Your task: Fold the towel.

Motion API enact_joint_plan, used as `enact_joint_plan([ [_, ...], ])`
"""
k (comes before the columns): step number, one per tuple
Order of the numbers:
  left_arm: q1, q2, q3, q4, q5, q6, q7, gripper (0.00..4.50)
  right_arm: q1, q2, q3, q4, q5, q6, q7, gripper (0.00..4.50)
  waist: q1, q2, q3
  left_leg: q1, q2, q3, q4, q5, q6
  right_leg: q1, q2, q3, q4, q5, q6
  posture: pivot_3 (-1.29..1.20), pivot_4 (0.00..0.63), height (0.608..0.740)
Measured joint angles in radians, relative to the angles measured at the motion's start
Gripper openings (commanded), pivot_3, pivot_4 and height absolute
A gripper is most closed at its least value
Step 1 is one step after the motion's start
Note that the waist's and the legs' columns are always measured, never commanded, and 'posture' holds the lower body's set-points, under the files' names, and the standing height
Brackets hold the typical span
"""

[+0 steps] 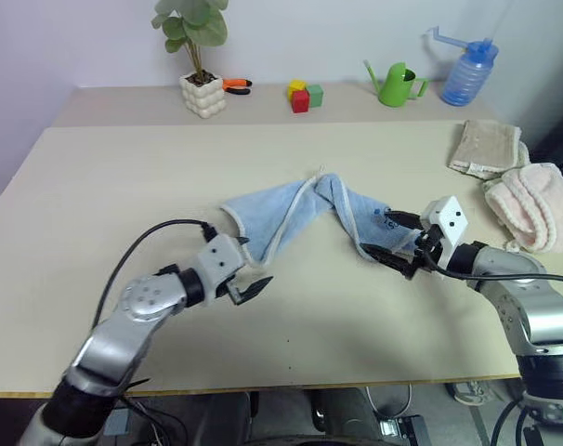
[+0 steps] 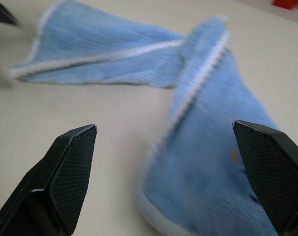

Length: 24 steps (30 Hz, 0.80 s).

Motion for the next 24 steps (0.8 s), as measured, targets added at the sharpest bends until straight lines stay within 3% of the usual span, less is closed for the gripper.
enact_joint_plan([
  [6, -0.023, -0.171, -0.089, 0.018, -0.002, 0.153, 0.056, 4.43, 0.03, 0.019, 0.012, -0.048, -0.005, -0.001, -0.03, 4.5, 0.0, 0.0, 0.0, 0.0, 0.0, 0.0, 0.001, -0.001, 0.001, 0.0, 0.0, 0.0, 0.0, 0.0, 0.001, 0.0, 0.15, 0.727],
  [24, -0.039, -0.175, 0.04, -0.016, -0.008, 0.313, 0.169, 4.43, 0.058, 0.02, 0.013, -0.102, -0.004, 0.024, -0.054, 4.5, 0.0, 0.0, 0.0, 0.0, 0.0, 0.0, 0.001, -0.001, 0.001, 0.0, 0.0, 0.0, 0.001, 0.0, 0.0, 0.0, 0.15, 0.727],
])
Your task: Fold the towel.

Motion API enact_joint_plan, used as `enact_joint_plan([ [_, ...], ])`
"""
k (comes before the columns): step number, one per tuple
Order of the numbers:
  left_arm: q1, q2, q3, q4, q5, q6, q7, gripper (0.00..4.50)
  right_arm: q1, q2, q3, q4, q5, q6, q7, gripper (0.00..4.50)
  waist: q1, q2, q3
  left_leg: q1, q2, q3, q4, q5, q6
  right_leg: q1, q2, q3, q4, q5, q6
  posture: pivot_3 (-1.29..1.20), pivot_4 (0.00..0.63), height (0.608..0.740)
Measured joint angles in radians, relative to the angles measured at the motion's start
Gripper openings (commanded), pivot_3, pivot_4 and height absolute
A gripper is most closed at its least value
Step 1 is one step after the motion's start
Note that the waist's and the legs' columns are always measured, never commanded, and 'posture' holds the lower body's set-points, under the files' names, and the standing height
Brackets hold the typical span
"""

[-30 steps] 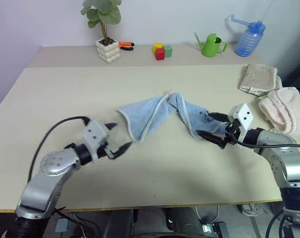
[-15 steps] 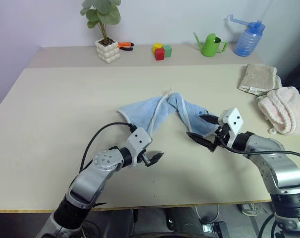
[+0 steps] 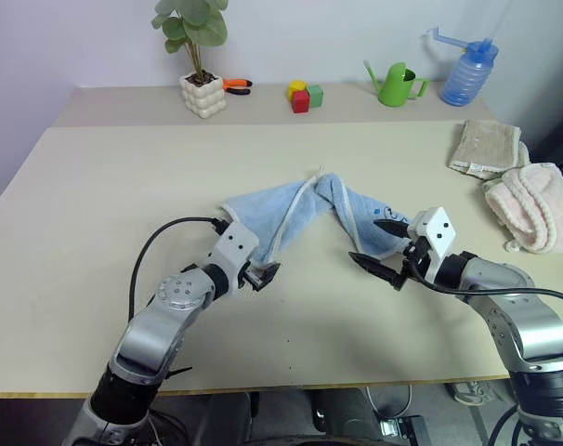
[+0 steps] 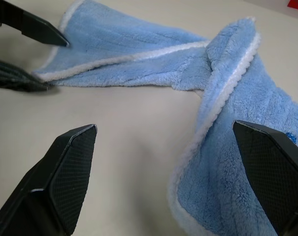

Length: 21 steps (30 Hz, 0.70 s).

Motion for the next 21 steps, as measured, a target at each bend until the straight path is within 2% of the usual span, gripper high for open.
enact_joint_plan([
  [6, -0.016, -0.091, 0.002, 0.012, -0.083, 0.075, -0.016, 4.43, -0.048, 0.019, 0.017, 0.026, -0.003, -0.02, 0.0, 4.5, 0.001, 0.0, 0.0, 0.0, 0.0, 0.0, 0.0, 0.0, 0.0, 0.0, 0.0, 0.0, 0.0, 0.0, 0.0, 0.0, 0.15, 0.727],
  [9, -0.033, -0.096, 0.0, 0.02, -0.09, 0.107, -0.009, 4.43, -0.048, 0.019, 0.021, 0.035, -0.011, -0.025, 0.001, 4.5, 0.0, 0.0, 0.0, 0.0, 0.0, 0.0, 0.0, 0.0, 0.0, 0.0, 0.0, 0.0, 0.0, 0.0, 0.0, 0.0, 0.15, 0.727],
  [12, -0.039, -0.106, 0.002, 0.033, -0.09, 0.125, 0.013, 3.62, -0.047, 0.019, 0.022, 0.035, -0.012, -0.029, 0.0, 4.5, -0.001, 0.0, 0.0, 0.0, 0.0, 0.0, 0.0, 0.0, 0.0, 0.0, 0.0, 0.0, 0.0, 0.0, 0.0, 0.0, 0.15, 0.727],
  [19, -0.046, -0.114, 0.024, 0.056, -0.09, 0.131, 0.038, 0.17, -0.026, 0.018, 0.021, 0.033, -0.013, -0.035, -0.009, 4.5, 0.0, 0.0, 0.0, 0.0, 0.0, 0.0, 0.0, 0.0, 0.0, 0.0, 0.0, 0.0, 0.0, 0.0, 0.0, 0.0, 0.15, 0.727],
  [21, -0.046, -0.114, 0.024, 0.063, -0.09, 0.125, 0.039, 0.05, -0.02, 0.004, 0.021, 0.031, -0.023, -0.033, -0.011, 4.5, 0.001, 0.0, 0.0, 0.0, 0.0, 0.0, 0.0, 0.0, 0.0, 0.0, 0.0, 0.0, 0.0, 0.0, 0.0, 0.0, 0.15, 0.727],
])
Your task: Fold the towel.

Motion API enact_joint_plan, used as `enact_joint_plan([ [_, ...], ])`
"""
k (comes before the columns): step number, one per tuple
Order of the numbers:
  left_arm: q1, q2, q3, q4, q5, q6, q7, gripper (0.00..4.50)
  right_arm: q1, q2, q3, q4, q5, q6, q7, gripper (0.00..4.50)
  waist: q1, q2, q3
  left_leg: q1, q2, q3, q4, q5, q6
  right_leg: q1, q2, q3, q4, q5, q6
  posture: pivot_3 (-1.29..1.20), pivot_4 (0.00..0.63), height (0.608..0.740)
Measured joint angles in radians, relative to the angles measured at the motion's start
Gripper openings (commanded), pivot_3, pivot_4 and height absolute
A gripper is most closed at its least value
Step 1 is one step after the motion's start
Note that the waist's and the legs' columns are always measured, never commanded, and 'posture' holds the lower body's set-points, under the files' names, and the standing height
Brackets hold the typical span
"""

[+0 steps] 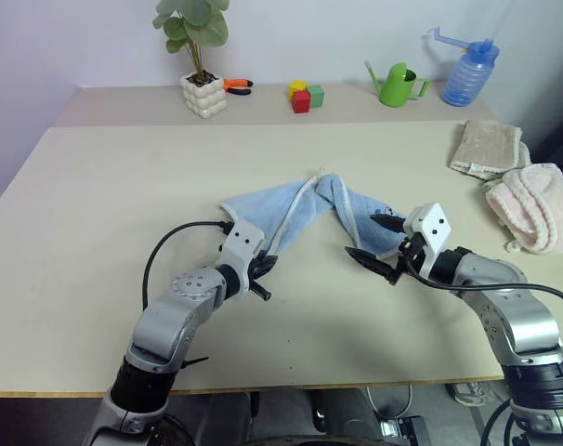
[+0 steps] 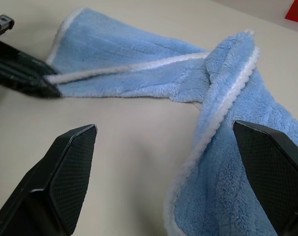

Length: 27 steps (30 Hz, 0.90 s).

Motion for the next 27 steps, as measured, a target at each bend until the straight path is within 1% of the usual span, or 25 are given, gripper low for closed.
enact_joint_plan([
  [2, 0.001, 0.01, -0.002, 0.01, 0.003, -0.023, -0.004, 0.05, 0.002, -0.035, 0.003, 0.0, -0.03, 0.001, 0.0, 4.5, 0.0, 0.0, 0.0, 0.0, 0.0, 0.0, 0.0, 0.0, 0.0, 0.0, 0.0, 0.0, 0.0, 0.0, 0.0, 0.0, 0.15, 0.727],
  [5, 0.005, 0.052, -0.005, 0.017, 0.02, -0.109, -0.022, 0.05, 0.003, -0.106, 0.012, 0.0, -0.089, -0.009, 0.013, 4.5, -0.001, 0.0, 0.0, 0.0, 0.0, 0.0, 0.0, 0.0, 0.0, 0.0, 0.0, 0.0, 0.0, 0.0, 0.0, 0.0, 0.15, 0.727],
  [7, 0.005, 0.06, 0.003, 0.016, 0.02, -0.154, -0.036, 0.05, 0.011, -0.132, 0.03, 0.0, -0.122, -0.028, 0.026, 4.5, -0.001, 0.0, 0.0, 0.0, 0.0, 0.0, 0.0, 0.0, 0.0, 0.0, 0.0, 0.0, 0.0, 0.0, 0.0, 0.0, 0.15, 0.727],
  [11, 0.001, 0.075, 0.025, 0.019, 0.017, -0.206, -0.057, 0.05, 0.016, -0.135, 0.11, 0.015, -0.221, -0.082, 0.017, 4.5, -0.001, 0.0, 0.0, 0.0, 0.0, 0.0, 0.0, 0.0, 0.0, 0.0, 0.0, 0.0, 0.0, 0.0, 0.0, 0.0, 0.15, 0.727],
  [16, 0.005, 0.087, 0.04, 0.03, 0.017, -0.217, -0.065, 0.05, 0.015, -0.117, 0.151, 0.057, -0.301, -0.139, -0.015, 4.5, -0.001, 0.0, 0.0, 0.0, 0.0, 0.0, 0.0, 0.0, 0.0, 0.0, 0.0, 0.0, 0.0, 0.0, 0.0, 0.0, 0.15, 0.727],
  [19, 0.011, 0.091, 0.043, 0.029, 0.016, -0.228, -0.071, 0.0, -0.001, -0.072, 0.153, 0.078, -0.311, -0.123, -0.047, 3.65, -0.004, -0.001, -0.001, 0.001, 0.0, 0.0, 0.0, 0.0, 0.0, 0.001, 0.0, 0.0, 0.0, 0.0, 0.0, 0.0, 0.15, 0.727],
  [20, 0.013, 0.09, 0.043, 0.028, 0.016, -0.23, -0.072, 0.0, -0.012, -0.051, 0.153, 0.09, -0.311, -0.104, -0.063, 3.22, -0.005, -0.001, -0.001, 0.001, 0.0, 0.0, 0.0, 0.0, -0.001, 0.001, 0.0, 0.0, 0.0, 0.0, 0.0, 0.0, 0.15, 0.727],
  [21, 0.017, 0.09, 0.042, 0.027, 0.016, -0.231, -0.072, 0.0, -0.023, -0.034, 0.152, 0.102, -0.312, -0.083, -0.082, 2.7, -0.004, 0.0, -0.001, 0.001, 0.0, 0.0, 0.0, 0.001, -0.001, 0.001, 0.0, 0.0, 0.0, 0.0, 0.0, 0.0, 0.15, 0.727],
  [22, 0.02, 0.09, 0.042, 0.026, 0.016, -0.231, -0.072, 0.0, -0.026, -0.028, 0.15, 0.105, -0.312, -0.068, -0.092, 2.18, -0.002, 0.0, -0.001, 0.001, 0.0, 0.0, 0.0, 0.001, -0.001, 0.001, 0.0, 0.0, 0.0, 0.0, 0.0, 0.0, 0.15, 0.727],
  [23, 0.024, 0.09, 0.043, 0.026, 0.016, -0.231, -0.072, 0.0, -0.027, -0.024, 0.147, 0.106, -0.311, -0.056, -0.102, 1.75, -0.001, 0.0, -0.001, 0.001, 0.0, 0.0, 0.0, 0.001, -0.001, 0.001, 0.0, 0.0, 0.0, 0.0, 0.0, 0.0, 0.15, 0.727],
  [26, 0.042, 0.093, 0.043, 0.024, 0.016, -0.231, -0.072, 0.0, -0.028, -0.018, 0.143, 0.111, -0.316, -0.035, -0.119, 0.2, 0.002, 0.0, -0.001, 0.001, -0.001, 0.0, 0.001, 0.001, -0.001, 0.002, -0.001, 0.0, 0.0, 0.0, 0.0, 0.0, 0.15, 0.727],
  [27, 0.042, 0.093, 0.043, 0.023, 0.016, -0.231, -0.072, 0.0, -0.028, -0.018, 0.143, 0.113, -0.324, -0.034, -0.125, 0.09, 0.002, 0.0, -0.001, 0.001, -0.001, 0.0, 0.001, 0.001, -0.001, 0.002, -0.001, 0.0, 0.0, 0.0, 0.0, 0.0, 0.15, 0.727],
])
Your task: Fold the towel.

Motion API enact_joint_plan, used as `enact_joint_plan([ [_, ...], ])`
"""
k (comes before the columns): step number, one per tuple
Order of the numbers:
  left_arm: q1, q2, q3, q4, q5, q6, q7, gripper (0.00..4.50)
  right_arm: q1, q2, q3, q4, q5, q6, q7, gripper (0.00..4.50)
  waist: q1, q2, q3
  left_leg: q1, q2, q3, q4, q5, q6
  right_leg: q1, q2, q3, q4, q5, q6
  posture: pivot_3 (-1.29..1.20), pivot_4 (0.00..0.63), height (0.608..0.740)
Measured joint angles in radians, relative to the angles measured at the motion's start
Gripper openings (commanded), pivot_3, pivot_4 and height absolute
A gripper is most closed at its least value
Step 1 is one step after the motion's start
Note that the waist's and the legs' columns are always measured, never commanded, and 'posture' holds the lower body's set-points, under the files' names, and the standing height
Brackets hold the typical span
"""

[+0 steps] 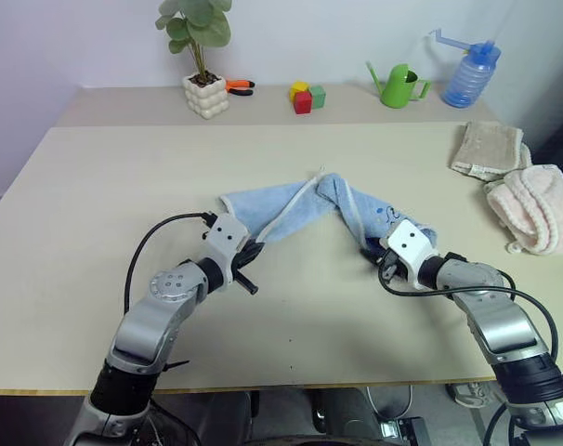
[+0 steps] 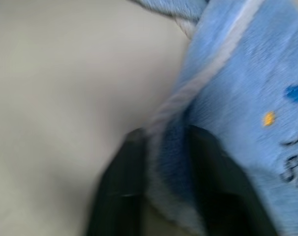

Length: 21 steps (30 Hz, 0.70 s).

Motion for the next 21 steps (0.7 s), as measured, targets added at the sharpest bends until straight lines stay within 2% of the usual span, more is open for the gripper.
enact_joint_plan([
  [6, 0.005, 0.031, 0.011, -0.008, 0.0, -0.031, -0.013, 0.0, 0.0, -0.039, -0.009, 0.0, -0.013, -0.022, 0.016, 0.09, -0.003, 0.0, 0.0, 0.0, 0.0, 0.0, 0.0, 0.0, 0.0, 0.0, 0.0, 0.0, 0.0, 0.0, 0.0, 0.0, 0.15, 0.727],
  [12, -0.001, 0.161, 0.173, 0.059, -0.012, -0.129, -0.056, 0.0, -0.026, -0.141, -0.096, 0.042, 0.029, -0.115, 0.106, 0.09, -0.008, 0.001, 0.0, 0.001, 0.001, 0.001, 0.0, 0.0, 0.0, 0.0, 0.001, 0.0, 0.0, 0.0, 0.0, 0.0, 0.15, 0.727],
  [15, -0.056, 0.187, 0.216, 0.164, 0.009, -0.188, -0.048, 0.0, -0.134, -0.151, -0.122, 0.167, -0.014, -0.181, 0.056, 0.09, -0.006, 0.001, 0.0, 0.001, 0.001, 0.001, 0.0, 0.0, 0.0, 0.0, 0.001, 0.0, 0.0, 0.0, 0.0, 0.0, 0.15, 0.727],
  [21, -0.469, 0.183, 0.222, 0.595, 0.134, -0.433, 0.109, 0.0, -0.548, -0.157, -0.097, 0.499, -0.157, -0.351, -0.122, 0.09, -0.005, 0.0, 0.002, -0.002, -0.001, 0.002, 0.0, 0.001, -0.001, -0.004, 0.0, 0.0, 0.0, 0.001, 0.001, 0.0, 0.15, 0.727],
])
